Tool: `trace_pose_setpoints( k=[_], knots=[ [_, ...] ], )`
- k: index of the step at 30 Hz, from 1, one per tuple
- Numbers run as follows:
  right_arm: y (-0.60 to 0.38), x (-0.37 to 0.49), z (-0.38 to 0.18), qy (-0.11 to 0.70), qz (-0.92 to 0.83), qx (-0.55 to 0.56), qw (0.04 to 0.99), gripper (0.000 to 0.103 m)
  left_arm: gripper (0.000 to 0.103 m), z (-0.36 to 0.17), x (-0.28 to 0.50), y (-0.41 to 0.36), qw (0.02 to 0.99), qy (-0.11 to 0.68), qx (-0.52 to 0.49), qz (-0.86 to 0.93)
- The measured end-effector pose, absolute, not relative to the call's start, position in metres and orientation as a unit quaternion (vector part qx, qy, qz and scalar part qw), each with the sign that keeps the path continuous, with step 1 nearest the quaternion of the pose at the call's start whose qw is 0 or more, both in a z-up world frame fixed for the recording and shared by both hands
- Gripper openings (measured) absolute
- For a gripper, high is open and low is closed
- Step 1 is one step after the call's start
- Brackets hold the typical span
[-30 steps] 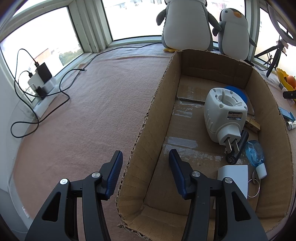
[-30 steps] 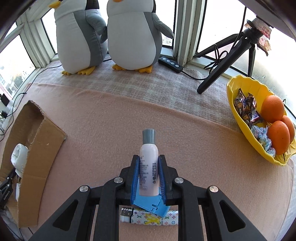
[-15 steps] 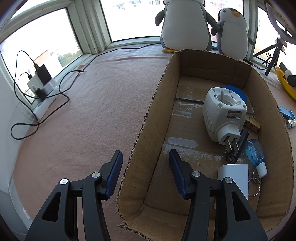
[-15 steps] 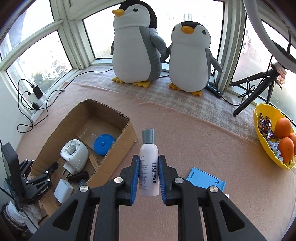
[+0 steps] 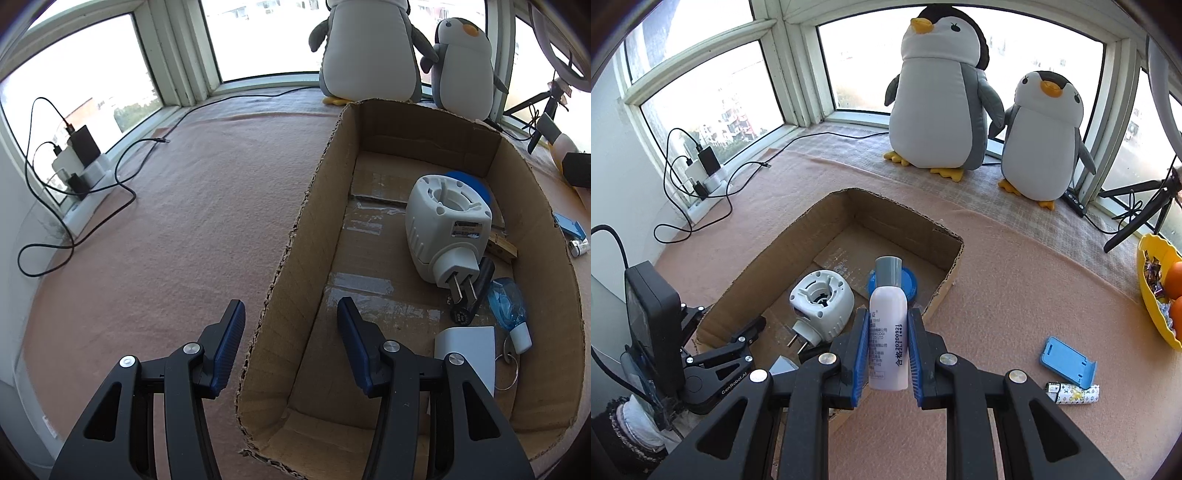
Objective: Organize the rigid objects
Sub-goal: 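Carry the lotion bottle with the right gripper over the box, then open the right gripper to release the lotion bottle in the box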
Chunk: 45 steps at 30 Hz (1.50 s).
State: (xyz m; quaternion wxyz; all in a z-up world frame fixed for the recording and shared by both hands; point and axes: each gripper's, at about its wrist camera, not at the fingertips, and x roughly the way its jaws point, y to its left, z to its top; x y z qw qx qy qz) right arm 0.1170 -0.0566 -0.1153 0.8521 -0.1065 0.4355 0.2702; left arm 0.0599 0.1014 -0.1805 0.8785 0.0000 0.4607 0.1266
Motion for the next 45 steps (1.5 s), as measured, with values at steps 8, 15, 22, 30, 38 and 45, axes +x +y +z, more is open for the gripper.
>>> trace_pose_setpoints(
  k=[8, 15, 22, 30, 38, 45],
  knots=[
    [-0.03, 0.098, -0.13, 0.45, 0.293, -0.106, 0.837, 0.018, 0.052, -0.181, 0.06, 0.102, 0.879, 0.46, -0.003, 0.125],
    [-0.022, 0.087, -0.139, 0.457, 0.301, -0.113, 0.829, 0.018, 0.052, -0.181, 0.06, 0.102, 0.879, 0.46, -0.003, 0.125],
    [-0.02, 0.084, -0.14, 0.456, 0.31, -0.116, 0.826, 0.018, 0.052, -0.181, 0.06, 0.102, 0.879, 0.46, -0.003, 0.125],
    [-0.019, 0.083, -0.138, 0.452, 0.316, -0.115, 0.826, 0.02, 0.052, -0.18, 0.06, 0.103, 0.879, 0.46, -0.003, 0.125],
    [-0.018, 0.082, -0.136, 0.444, 0.313, -0.12, 0.831, 0.04, 0.052, -0.18, 0.06, 0.102, 0.879, 0.46, -0.002, 0.125],
    [-0.019, 0.082, -0.136, 0.444, 0.312, -0.121, 0.831, 0.044, 0.052, -0.18, 0.06, 0.103, 0.879, 0.46, -0.002, 0.125]
  ],
)
